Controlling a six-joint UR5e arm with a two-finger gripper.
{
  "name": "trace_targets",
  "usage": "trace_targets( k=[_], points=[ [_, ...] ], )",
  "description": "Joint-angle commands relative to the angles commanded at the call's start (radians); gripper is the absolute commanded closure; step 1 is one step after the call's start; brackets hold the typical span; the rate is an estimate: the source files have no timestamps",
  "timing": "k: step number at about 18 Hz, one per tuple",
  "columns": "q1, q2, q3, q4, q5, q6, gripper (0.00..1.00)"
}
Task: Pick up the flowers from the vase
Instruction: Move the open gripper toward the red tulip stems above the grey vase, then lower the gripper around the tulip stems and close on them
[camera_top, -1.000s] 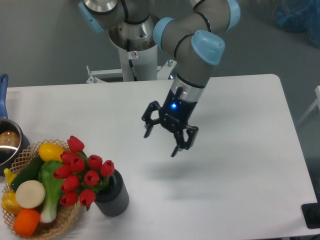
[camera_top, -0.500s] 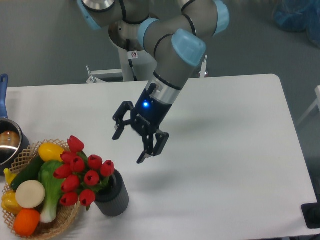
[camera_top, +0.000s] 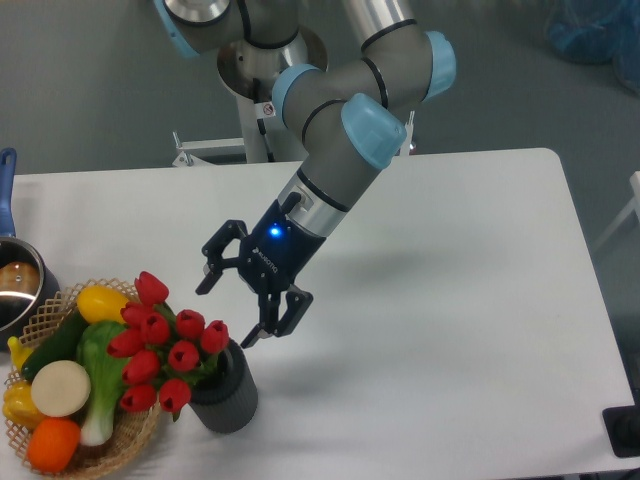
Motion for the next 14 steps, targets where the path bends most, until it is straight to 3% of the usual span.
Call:
trace_targets(
  k=[7, 14],
  points=[
    [-0.006, -0.066, 0.026, 0.029, -0.109, 0.0, 0.0],
    [-0.043, -0.12, 0.067, 0.029, -0.118, 0.002, 0.0]
  ],
)
